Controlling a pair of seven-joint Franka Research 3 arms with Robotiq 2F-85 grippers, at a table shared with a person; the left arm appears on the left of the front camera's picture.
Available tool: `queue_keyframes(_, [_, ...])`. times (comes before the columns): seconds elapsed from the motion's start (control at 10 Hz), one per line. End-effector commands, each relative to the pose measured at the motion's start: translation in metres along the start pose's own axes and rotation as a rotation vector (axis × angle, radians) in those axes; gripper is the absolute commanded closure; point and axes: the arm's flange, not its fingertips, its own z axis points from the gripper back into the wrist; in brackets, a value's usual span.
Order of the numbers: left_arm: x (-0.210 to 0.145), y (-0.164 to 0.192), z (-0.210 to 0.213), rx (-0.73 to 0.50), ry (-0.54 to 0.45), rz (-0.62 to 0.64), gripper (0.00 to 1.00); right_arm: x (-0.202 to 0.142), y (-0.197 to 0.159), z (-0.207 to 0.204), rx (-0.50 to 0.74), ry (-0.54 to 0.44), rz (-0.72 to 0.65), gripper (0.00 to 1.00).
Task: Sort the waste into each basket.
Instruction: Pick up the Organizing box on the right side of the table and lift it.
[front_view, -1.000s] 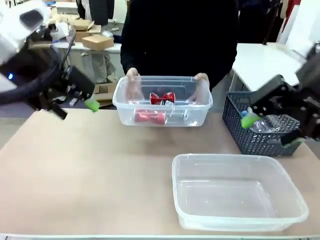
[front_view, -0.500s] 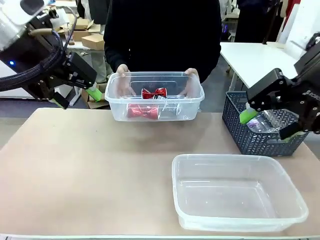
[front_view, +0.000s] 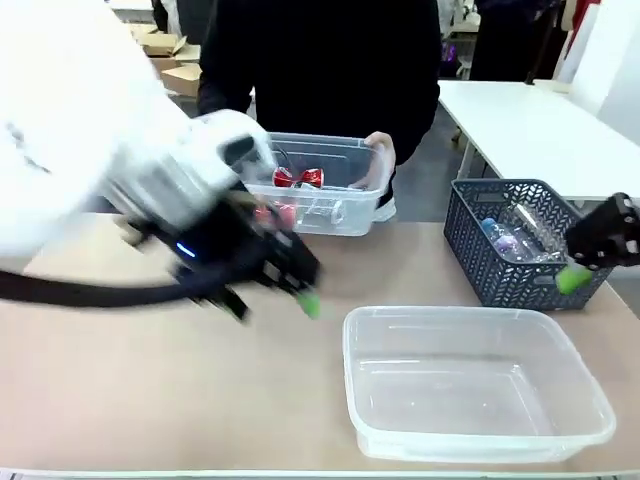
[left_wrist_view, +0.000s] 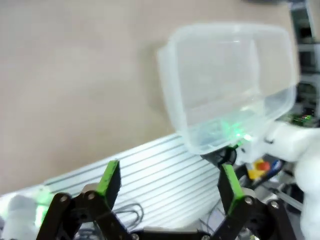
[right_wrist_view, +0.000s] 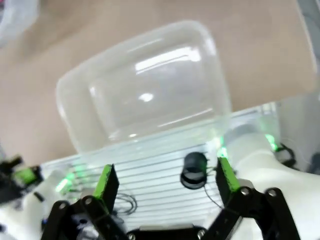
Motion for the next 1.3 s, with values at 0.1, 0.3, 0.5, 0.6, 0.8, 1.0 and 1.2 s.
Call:
queue_keyframes(0.1, [0.028, -0.078, -0.088, 0.115, 0.114, 0.02, 0.0, -0.029, -0.101, -0.139, -0.003, 0.019, -0.087, 0.0])
queue_keyframes(0.3, [-0.006, -0.062, -0.073, 0.029, 0.095, -0.004, 0.0, 0.008, -0.018, 0.001, -0.021, 0.014, -0.047, 0.0])
queue_keyframes(0.5, [0.012, -0.075, -0.094, 0.06, 0.126, 0.003, 0.0, 0.013, -0.027, 0.0, -0.025, 0.021, -0.087, 0.0])
queue_keyframes(0.6, [0.008, -0.079, -0.101, 0.073, 0.077, -0.002, 0.0, 0.041, -0.022, -0.041, -0.017, 0.059, 0.03, 0.0])
queue_keyframes(0.8, [0.001, -0.071, -0.125, 0.241, 0.082, 0.048, 0.0, 0.066, -0.029, -0.133, -0.035, 0.102, 0.111, 0.0])
queue_keyframes(1.0, [-0.001, -0.061, -0.13, 0.387, 0.01, 0.156, 0.0, 0.062, -0.046, -0.192, -0.08, 0.222, 0.103, 0.0])
queue_keyframes(1.2, [0.004, -0.057, -0.136, 0.31, 0.004, 0.158, 0.0, 0.038, -0.07, -0.215, -0.242, 0.362, 0.123, 0.0])
